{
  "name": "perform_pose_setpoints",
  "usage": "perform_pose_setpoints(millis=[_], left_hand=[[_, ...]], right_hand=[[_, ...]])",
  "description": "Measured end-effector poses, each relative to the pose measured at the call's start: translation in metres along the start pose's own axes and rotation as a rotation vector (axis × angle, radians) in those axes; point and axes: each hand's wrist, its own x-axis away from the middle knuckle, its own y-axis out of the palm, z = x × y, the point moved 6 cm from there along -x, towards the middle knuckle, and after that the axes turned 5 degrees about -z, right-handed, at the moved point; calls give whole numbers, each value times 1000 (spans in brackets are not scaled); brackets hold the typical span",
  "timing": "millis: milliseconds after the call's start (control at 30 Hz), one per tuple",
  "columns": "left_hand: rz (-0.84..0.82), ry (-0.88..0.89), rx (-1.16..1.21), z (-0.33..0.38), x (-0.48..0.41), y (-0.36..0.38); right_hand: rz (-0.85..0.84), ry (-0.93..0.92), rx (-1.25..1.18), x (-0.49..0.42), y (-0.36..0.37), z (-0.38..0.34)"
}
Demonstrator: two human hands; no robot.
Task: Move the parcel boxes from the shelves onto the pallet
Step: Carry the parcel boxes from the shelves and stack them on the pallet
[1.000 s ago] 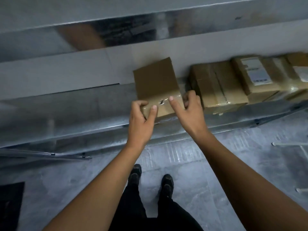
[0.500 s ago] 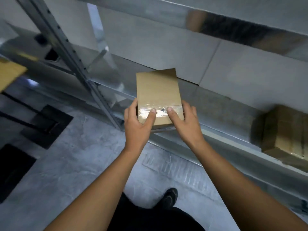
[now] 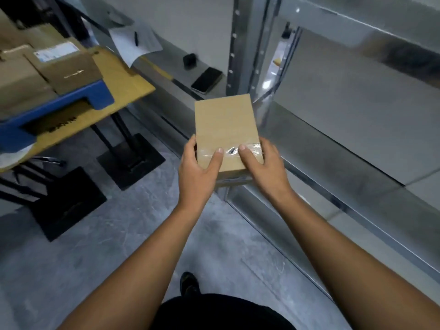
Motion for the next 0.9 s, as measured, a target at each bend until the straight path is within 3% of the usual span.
perform_pose_setpoints(millis=[300, 633, 900], left_hand=[[205, -10, -39, -18, -92, -149], [366, -73, -64, -49, -210, -226], [436, -102, -158, -33, -347, -289]], right_hand=[[-168, -112, -32, -82, 145, -99], [-346, -132, -157, -212, 261, -135], [-457, -142, -243, -349, 342, -198]])
